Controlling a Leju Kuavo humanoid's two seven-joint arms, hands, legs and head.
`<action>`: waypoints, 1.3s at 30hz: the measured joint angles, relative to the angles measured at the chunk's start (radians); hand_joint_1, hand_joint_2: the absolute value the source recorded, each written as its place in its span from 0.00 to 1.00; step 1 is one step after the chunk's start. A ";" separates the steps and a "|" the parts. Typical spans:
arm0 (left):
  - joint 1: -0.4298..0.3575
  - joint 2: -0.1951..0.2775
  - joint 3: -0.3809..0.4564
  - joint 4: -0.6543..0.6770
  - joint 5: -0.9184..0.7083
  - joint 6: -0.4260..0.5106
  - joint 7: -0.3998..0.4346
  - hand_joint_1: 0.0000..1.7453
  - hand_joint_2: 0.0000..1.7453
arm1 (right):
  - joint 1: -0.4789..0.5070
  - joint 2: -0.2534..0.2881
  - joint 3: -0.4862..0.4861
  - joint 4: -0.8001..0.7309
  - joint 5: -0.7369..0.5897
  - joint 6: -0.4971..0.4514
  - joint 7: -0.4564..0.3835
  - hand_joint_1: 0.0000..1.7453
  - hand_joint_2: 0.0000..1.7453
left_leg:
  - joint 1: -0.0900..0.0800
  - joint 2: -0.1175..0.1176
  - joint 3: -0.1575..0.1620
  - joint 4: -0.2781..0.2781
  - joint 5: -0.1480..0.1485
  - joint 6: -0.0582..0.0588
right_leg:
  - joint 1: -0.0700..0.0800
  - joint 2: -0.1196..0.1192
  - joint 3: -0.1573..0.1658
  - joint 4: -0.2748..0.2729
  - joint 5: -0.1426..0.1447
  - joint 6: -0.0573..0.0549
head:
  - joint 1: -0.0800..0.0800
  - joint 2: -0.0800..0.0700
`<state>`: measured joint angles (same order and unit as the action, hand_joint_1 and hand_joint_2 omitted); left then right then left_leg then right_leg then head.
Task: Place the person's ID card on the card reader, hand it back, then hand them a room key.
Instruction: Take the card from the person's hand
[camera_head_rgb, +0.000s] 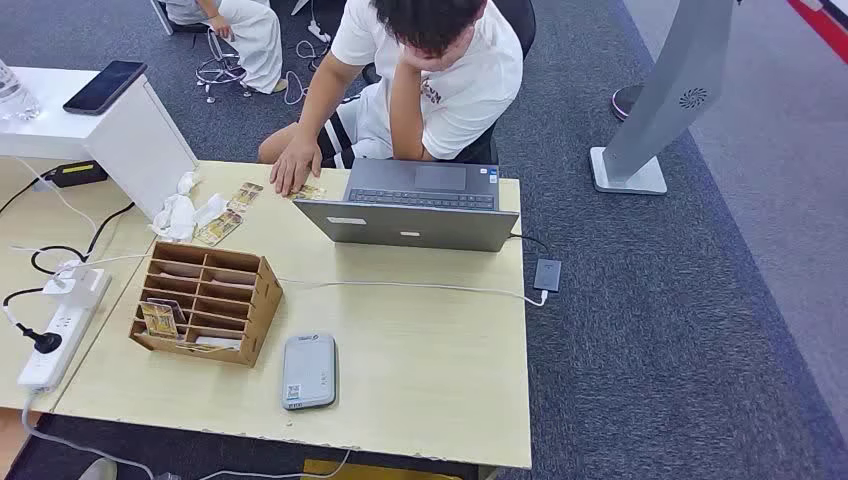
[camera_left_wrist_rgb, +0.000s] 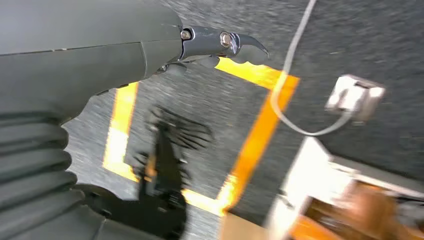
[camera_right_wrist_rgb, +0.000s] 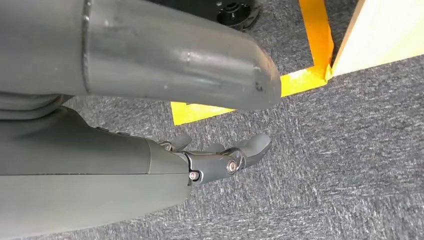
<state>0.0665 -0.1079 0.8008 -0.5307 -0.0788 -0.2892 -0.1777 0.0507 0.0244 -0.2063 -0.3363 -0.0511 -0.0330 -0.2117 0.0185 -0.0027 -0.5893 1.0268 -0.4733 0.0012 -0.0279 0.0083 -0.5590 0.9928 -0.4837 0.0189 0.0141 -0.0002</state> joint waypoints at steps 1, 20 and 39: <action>-0.001 -0.003 0.009 -0.010 0.005 -0.009 -0.003 0.00 1.00 | -0.001 0.001 -0.004 0.002 -0.001 -0.003 -0.002 0.00 0.00 | 0.000 0.000 0.000 0.000 0.000 0.000 | 0.000 0.000 0.000 0.000 0.000 0.000 | 0.000 0.000; 0.137 -0.097 0.038 -0.580 0.220 -0.094 -0.183 0.00 1.00 | -0.022 0.029 -0.103 0.048 0.013 -0.086 -0.020 0.00 0.00 | 0.000 0.000 0.000 0.000 0.000 0.000 | 0.000 0.000 0.000 0.000 0.000 0.000 | -0.001 0.000; 0.244 -0.152 -0.070 -1.248 0.226 0.030 -0.357 0.00 1.00 | -0.034 0.071 -0.145 0.090 0.092 -0.179 0.049 0.00 0.00 | 0.001 0.000 0.000 0.000 0.000 0.000 | 0.000 0.000 0.000 0.000 0.000 0.000 | -0.001 0.000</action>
<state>0.3101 -0.2598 0.7308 -1.7789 0.1473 -0.2594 -0.5350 0.0168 0.0951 -0.3511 -0.2465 0.0408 -0.2122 -0.1628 0.0190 -0.0027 -0.5892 1.0268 -0.4734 0.0011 -0.0274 0.0083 -0.5587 0.9929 -0.4842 0.0185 0.0134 -0.0004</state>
